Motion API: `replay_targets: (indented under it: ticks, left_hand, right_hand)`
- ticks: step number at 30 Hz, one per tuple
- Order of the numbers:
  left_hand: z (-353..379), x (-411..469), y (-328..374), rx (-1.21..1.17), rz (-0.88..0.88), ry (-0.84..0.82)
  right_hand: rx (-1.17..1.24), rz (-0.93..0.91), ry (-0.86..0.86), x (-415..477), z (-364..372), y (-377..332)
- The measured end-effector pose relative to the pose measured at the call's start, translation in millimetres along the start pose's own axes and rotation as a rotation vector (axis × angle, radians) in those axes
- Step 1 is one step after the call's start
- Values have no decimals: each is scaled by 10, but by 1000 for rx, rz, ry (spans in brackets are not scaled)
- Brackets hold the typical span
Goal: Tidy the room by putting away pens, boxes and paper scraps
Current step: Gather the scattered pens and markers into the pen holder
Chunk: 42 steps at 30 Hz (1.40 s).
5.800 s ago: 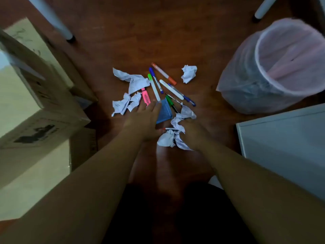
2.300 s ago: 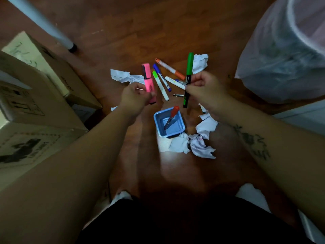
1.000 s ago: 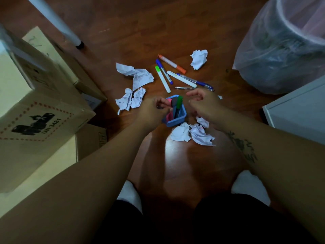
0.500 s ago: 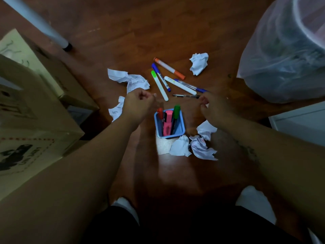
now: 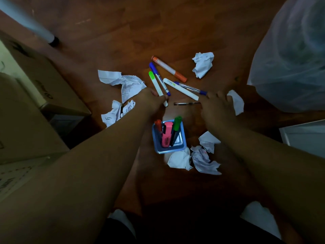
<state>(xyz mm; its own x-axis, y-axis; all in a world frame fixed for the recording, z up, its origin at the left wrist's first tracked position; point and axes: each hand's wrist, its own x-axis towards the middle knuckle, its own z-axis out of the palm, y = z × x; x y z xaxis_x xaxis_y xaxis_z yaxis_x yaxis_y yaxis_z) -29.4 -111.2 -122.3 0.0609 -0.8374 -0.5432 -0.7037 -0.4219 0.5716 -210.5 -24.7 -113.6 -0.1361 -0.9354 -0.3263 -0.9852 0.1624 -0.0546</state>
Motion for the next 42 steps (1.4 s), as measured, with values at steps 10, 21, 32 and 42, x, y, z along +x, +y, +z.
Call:
replay_targets:
  ticks: [10, 21, 32, 42]
  left_hand:
    - [50, -29, 53, 77, -77, 25]
    - [-183, -328, -97, -471, -153, 12]
    - [-556, -994, -77, -770, 107, -3]
    - [-440, -1698, -229, -388, 230, 51]
  right_hand:
    - [97, -59, -29, -115, 131, 176]
    - [816, 101, 23, -209, -218, 224]
    - [1144, 174, 146, -811, -587, 168]
    - [995, 53, 114, -1389, -556, 62]
